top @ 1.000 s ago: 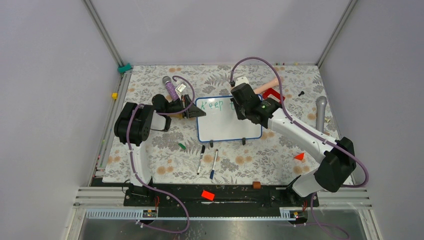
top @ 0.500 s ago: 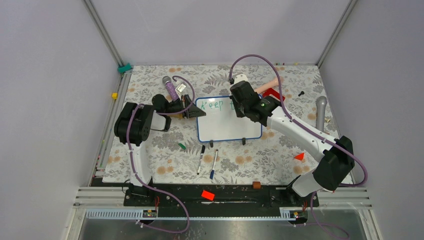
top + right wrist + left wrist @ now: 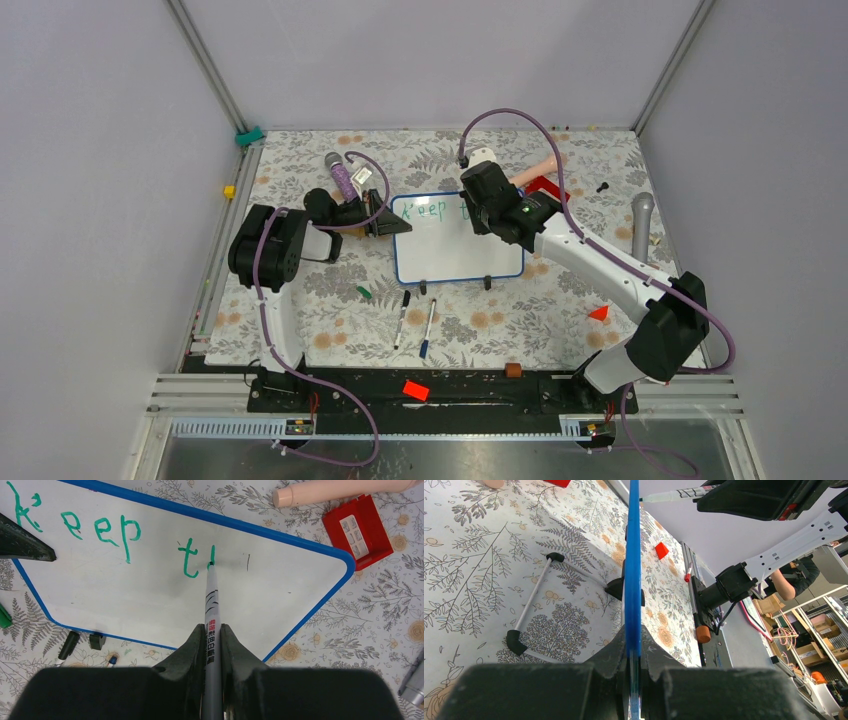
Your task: Write a sentence on the whiteboard
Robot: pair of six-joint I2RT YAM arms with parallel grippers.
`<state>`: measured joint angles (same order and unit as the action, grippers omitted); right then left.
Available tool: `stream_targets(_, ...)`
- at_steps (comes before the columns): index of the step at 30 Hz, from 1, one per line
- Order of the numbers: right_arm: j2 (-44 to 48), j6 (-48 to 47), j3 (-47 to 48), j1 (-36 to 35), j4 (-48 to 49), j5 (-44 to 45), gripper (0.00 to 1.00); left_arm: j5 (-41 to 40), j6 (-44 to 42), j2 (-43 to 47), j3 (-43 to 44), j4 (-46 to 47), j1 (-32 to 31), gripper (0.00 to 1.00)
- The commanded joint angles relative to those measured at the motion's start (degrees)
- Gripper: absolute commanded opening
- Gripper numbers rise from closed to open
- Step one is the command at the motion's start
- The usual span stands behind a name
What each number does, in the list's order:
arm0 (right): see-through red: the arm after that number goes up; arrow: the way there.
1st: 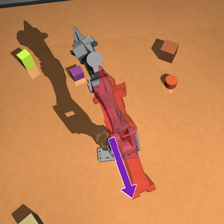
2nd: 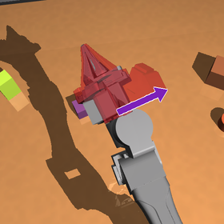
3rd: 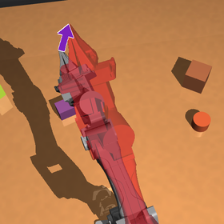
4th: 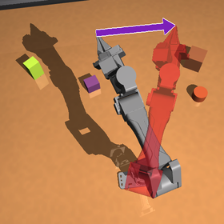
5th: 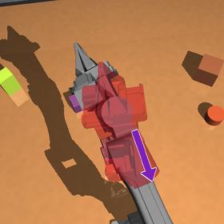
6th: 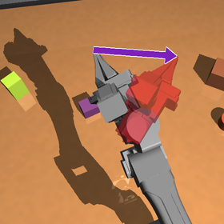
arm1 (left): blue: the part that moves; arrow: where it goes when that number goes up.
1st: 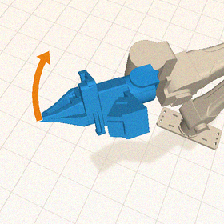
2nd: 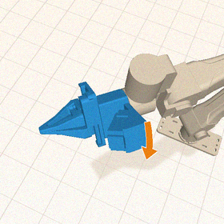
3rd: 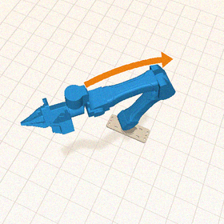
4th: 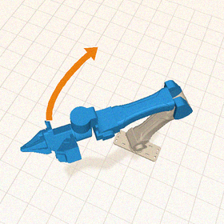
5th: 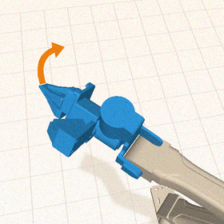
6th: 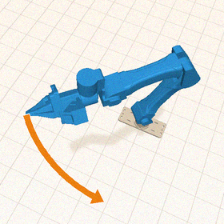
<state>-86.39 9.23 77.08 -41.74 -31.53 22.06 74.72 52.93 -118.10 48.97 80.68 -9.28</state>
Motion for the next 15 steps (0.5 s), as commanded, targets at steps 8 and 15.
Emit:
stream_targets(8,1.54,-0.34,0.70,0.98,-0.68,3.53,0.00,1.20,-0.75,2.95,-0.63,3.70,-0.56,0.00)
stream_targets(15,1.54,-0.36,0.42,1.05,-1.18,4.09,0.00,1.24,-0.73,2.96,-0.66,3.68,-0.57,0.00)
